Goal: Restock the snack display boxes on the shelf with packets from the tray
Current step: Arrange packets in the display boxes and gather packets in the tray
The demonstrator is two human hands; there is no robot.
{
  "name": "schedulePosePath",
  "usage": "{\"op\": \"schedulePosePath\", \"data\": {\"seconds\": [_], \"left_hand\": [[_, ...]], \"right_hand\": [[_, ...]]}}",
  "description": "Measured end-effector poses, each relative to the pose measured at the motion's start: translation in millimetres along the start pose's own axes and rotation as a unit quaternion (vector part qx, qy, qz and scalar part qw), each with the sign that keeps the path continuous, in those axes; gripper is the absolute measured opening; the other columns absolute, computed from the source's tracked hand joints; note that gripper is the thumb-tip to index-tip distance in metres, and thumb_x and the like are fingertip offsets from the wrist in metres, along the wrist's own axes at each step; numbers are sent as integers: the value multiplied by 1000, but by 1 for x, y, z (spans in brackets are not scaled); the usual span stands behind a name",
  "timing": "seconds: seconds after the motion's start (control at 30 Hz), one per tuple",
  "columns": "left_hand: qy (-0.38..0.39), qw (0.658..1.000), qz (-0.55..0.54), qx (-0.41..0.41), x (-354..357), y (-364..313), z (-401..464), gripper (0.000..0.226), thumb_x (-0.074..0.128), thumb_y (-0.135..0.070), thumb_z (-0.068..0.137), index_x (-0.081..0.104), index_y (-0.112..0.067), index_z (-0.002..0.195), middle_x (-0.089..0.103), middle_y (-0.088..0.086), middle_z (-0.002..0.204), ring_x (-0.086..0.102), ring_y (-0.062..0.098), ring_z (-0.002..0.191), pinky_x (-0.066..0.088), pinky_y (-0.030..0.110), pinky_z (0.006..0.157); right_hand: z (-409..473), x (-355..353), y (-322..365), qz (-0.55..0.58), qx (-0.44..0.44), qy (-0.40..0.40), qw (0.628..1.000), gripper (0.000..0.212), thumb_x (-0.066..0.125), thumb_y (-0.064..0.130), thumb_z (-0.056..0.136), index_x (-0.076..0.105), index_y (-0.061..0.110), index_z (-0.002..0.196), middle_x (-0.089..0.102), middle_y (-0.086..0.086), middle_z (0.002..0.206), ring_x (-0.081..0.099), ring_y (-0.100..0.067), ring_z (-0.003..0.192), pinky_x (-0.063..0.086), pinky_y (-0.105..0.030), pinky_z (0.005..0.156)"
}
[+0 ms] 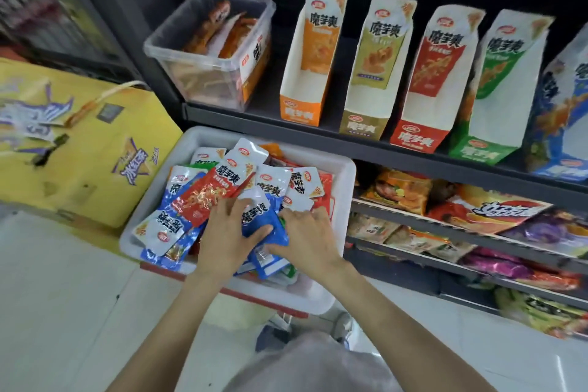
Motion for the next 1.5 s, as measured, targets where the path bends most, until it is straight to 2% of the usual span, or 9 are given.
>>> {"op": "schedulePosePath", "data": {"seconds": [0.17, 0.33, 0.53, 0.7, 0.8, 0.9, 1.13, 1.27, 1.5], "left_hand": [[10, 995, -88, -38, -2, -4, -1, 47, 64, -42, 84, 58, -18, 124, 55, 3, 118, 55, 20, 104, 44, 28, 83], [-6, 892, -437, -115, -20, -25, -4, 35, 70, -44, 78, 58, -36, 111, 64, -10, 110, 62, 12, 104, 56, 35, 79], [-103, 887, -446, -64, -47, -42, 9, 28, 64, 0, 86, 61, -25, 98, 72, -13, 90, 68, 5, 86, 52, 20, 72], [-30, 933, -358, 20, -48, -70, 24, 30, 71, -14, 82, 59, -23, 109, 67, -18, 92, 65, -7, 85, 50, 10, 69], [25, 950, -301, 84, -45, -98, 33, 37, 71, -24, 81, 61, -19, 116, 67, -16, 93, 65, -4, 85, 52, 14, 71], [69, 943, -291, 143, -40, -129, 40, 39, 70, -25, 82, 61, -15, 118, 68, -13, 98, 65, -2, 87, 54, 20, 71], [119, 916, -296, 245, -16, -228, 36, 37, 69, -24, 85, 61, -18, 121, 71, -9, 101, 63, -9, 84, 53, 16, 67], [68, 890, -337, 300, -9, -304, 31, 36, 67, -24, 88, 59, -21, 123, 64, -16, 108, 62, -5, 96, 52, 16, 78], [-35, 909, -236, 341, 33, -405, 48, 31, 61, -30, 90, 60, -20, 119, 61, -8, 118, 52, 12, 114, 39, 25, 96]], "right_hand": [[-5, -4, -8, 220, 89, -9, 971, 36, 70, 36, 80, 61, 19, 110, 67, 3, 87, 60, -15, 80, 45, -31, 81], [-22, -50, -8, 280, 0, -237, 930, 26, 72, 5, 72, 71, 15, 97, 62, 2, 82, 56, -13, 72, 45, -21, 71], [-28, -64, -19, 285, -10, -253, 925, 33, 60, 46, 82, 71, 22, 101, 62, 8, 104, 53, -7, 101, 38, -24, 89], [-31, -82, -64, 437, 114, -220, 865, 32, 69, 26, 86, 55, 26, 114, 62, 10, 105, 59, 1, 86, 45, -12, 67], [-37, -100, -79, 486, 142, -223, 833, 43, 70, 25, 84, 45, 35, 118, 66, 13, 90, 65, -1, 79, 54, -21, 59], [-53, -119, -96, 464, 180, -258, 828, 11, 59, 29, 92, 52, 33, 99, 71, 10, 80, 69, -17, 67, 56, -41, 51], [-107, -140, -154, 562, 210, -292, 745, 12, 57, 22, 93, 54, 16, 103, 71, 0, 100, 71, -14, 88, 60, -38, 66], [-149, -181, -213, 520, 196, -357, 751, 26, 62, 9, 90, 56, 15, 114, 70, 12, 96, 69, -3, 85, 55, -20, 59], [-217, -263, -332, 492, 148, -483, 709, 19, 53, 10, 97, 60, 20, 111, 71, 8, 103, 67, -12, 98, 58, -25, 70]]}}
Point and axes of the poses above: each hand's wrist, its own z-axis towards the middle knuckle, its own x-axis out of the palm, y = z × x, the point moved 8 cm from there along z, towards the middle knuckle
